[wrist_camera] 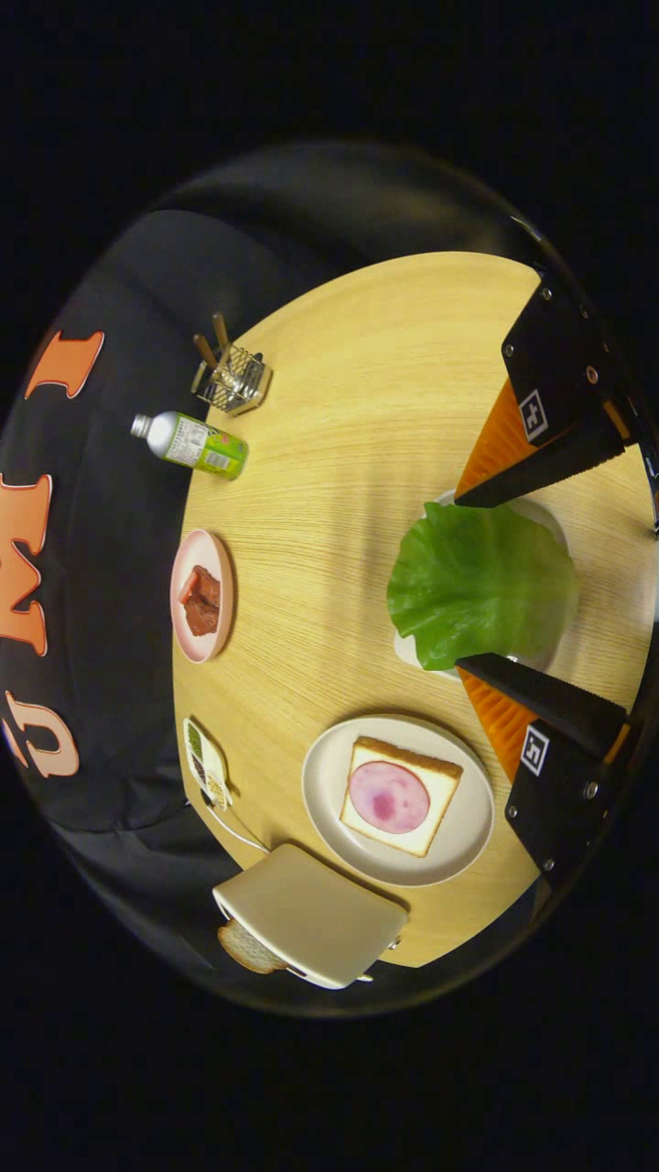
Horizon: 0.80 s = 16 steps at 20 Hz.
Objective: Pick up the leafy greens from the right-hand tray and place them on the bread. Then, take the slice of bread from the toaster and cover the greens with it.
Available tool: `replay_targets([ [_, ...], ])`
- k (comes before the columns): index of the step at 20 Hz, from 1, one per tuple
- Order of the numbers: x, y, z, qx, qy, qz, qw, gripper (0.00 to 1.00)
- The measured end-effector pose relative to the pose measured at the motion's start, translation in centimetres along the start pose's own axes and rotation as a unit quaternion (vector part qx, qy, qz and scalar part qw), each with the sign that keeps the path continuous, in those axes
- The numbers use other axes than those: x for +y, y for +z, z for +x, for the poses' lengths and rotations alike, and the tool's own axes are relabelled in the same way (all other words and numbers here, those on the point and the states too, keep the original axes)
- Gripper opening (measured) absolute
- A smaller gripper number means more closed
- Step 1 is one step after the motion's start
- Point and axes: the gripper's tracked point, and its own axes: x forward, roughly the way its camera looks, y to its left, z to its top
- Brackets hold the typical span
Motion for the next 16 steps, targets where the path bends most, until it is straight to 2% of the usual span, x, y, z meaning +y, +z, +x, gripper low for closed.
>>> replay_targets([
  [5, 0.6, -1.7, 2.4, 0.045, -0.004, 0.015, 0.999, 0.91],
  [7, 0.4, -2.1, 3.1, 0.052, -0.01, 0.009, 0.999, 0.87],
  [9, 1.0, -2.3, 3.3, 0.059, 0.0, 0.026, 0.998, 0.81],
  [11, 0.5, -2.2, 3.5, 0.068, -0.006, 0.058, 0.996, 0.71],
  [12, 0.5, -2.3, 3.5, 0.072, -0.009, 0.067, 0.995, 0.63],
  [15, 0.1, -2.1, 3.6, 0.073, -0.019, 0.083, 0.994, 0.38],
  [16, 0.0, -2.1, 3.7, 0.073, -0.022, 0.09, 0.993, 0.24],
])
